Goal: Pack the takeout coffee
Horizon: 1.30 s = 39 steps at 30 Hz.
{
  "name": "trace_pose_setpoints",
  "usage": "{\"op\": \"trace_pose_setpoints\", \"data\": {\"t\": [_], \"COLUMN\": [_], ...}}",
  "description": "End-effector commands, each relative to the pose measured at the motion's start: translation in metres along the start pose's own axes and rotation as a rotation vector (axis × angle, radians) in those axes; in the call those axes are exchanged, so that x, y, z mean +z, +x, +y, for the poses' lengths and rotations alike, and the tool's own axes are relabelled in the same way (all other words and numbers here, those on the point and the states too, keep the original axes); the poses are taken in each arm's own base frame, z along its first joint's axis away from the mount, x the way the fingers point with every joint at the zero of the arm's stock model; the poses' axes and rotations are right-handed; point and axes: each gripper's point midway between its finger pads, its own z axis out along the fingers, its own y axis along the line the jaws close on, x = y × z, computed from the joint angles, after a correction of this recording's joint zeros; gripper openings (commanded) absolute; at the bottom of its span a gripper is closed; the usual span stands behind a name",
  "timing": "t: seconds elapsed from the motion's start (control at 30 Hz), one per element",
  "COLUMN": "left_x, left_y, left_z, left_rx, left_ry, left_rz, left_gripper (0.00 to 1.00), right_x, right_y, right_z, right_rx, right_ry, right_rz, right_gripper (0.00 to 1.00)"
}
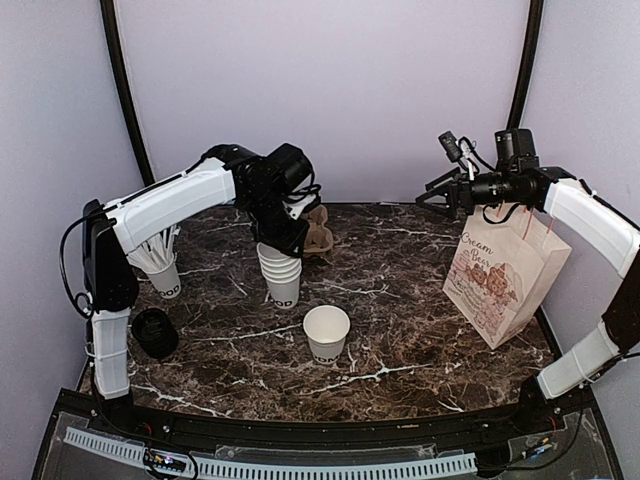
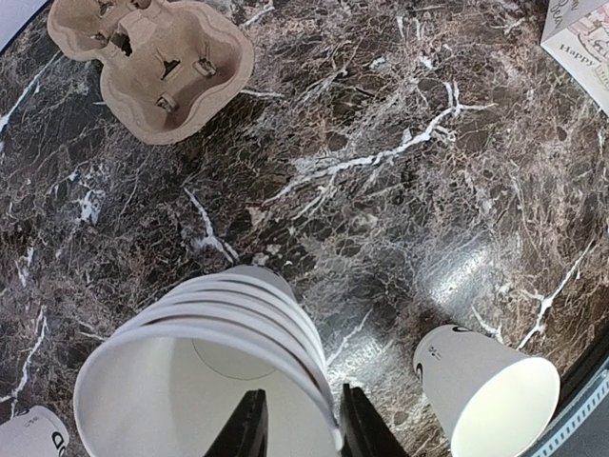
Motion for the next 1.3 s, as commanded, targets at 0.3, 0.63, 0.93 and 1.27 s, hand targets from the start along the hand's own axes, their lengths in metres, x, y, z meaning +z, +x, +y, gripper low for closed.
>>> {"op": "trace_pose_setpoints", "data": {"t": [0.3, 0.63, 0.93, 1.27], "left_x": [-0.004, -0.031, -0.035, -0.019], "left_y": [0.01, 0.002, -0.021, -0.039], "left_z": [0.016, 0.059, 0.14, 0.177], "left_rx": [0.025, 0.005, -0.129, -0.171], "left_ry": [-0.08, -0.197, -0.242, -0.257], "left_rz": [0.045, 0.001, -0.088, -0.121], "left_gripper": [0.05, 0.0, 0.0, 0.0], "right_x": [-0.005, -0.006, -0.005, -0.006], "right_y": [-0.003, -0.001, -0.001, -0.001], "right_z": [0.007, 0.008, 0.007, 0.008], "right_rx": [-0.042, -0.051, -0.048, -0.048], "right_ry": [0.007, 0.013, 0.011, 0.013], "right_rz": [-0.014, -0.011, -0.009, -0.009], "right_gripper": [0.92, 0.92, 0.92, 0.92]}}
